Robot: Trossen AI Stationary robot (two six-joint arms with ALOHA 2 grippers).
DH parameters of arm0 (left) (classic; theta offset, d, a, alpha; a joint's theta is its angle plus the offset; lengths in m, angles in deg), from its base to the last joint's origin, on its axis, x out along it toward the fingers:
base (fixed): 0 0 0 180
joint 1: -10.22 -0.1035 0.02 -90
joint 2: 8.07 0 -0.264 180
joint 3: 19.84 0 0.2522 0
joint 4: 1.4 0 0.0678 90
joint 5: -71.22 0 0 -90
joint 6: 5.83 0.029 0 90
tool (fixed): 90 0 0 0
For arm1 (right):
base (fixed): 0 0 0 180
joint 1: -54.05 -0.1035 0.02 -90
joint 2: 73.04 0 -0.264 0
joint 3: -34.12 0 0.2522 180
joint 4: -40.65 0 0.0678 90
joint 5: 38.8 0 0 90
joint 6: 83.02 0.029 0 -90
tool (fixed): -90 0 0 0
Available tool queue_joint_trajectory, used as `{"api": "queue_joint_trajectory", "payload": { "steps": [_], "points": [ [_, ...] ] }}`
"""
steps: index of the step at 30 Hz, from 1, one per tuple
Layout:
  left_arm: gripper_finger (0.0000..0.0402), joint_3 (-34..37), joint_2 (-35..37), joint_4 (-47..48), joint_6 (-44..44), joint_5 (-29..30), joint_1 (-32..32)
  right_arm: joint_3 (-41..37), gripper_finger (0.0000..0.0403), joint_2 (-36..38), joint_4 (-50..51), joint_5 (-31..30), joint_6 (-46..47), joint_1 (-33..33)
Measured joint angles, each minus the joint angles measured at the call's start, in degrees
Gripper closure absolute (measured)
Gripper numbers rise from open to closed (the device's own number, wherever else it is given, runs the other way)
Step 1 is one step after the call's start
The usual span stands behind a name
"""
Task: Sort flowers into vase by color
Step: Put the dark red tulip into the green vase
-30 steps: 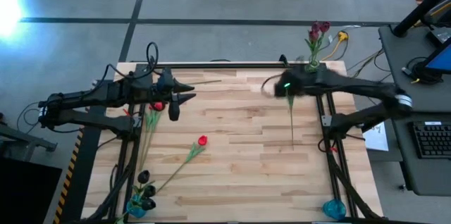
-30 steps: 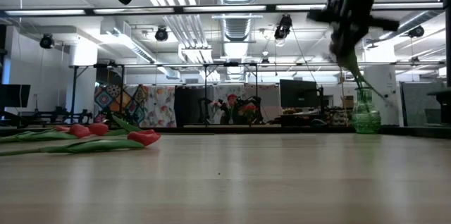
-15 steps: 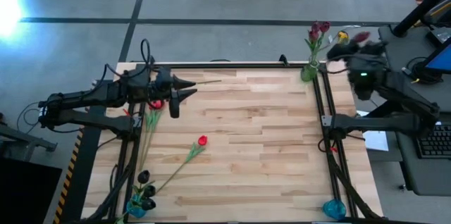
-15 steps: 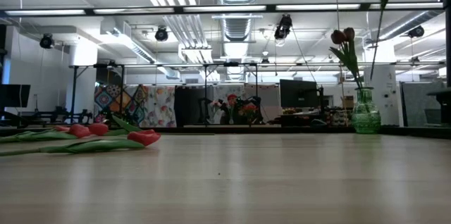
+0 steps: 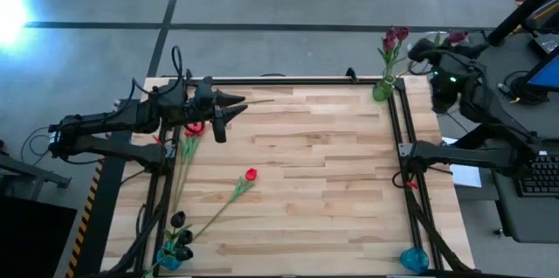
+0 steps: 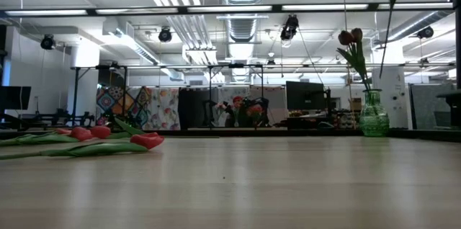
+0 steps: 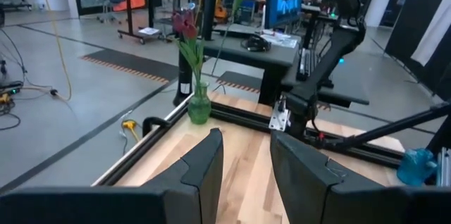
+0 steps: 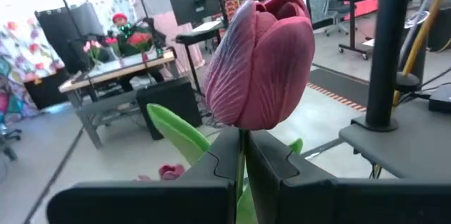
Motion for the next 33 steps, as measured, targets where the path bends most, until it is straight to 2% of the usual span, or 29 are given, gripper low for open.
{"api": "queue_joint_trajectory", "payload": {
  "steps": [10,14,21,25,33],
  "points": [
    [0.0295,-1.0,-0.4,2.1,-3.4,-0.6,0.0,-0.2,0.0392,-7.4,-1.6,12.5,0.1,12.2],
    [0.0295,-1.0,-0.3,2.5,-4.2,-0.6,0.0,-0.1,0.0392,-9.4,-2.1,14.7,0.3,15.5],
    [0.0295,-1.1,-0.2,2.8,-4.7,-0.6,0.0,-0.6,0.0388,-10.4,-1.2,15.6,4.0,16.2],
    [0.0295,-1.1,-0.3,2.8,-4.7,-0.6,0.0,-1.9,0.0382,-10.4,0.7,18.3,4.8,16.2],
    [0.0295,-1.1,-0.5,2.8,-4.7,-0.6,0.0,-8.9,0.0381,-9.8,5.0,20.1,12.2,16.2]
  ]
}}
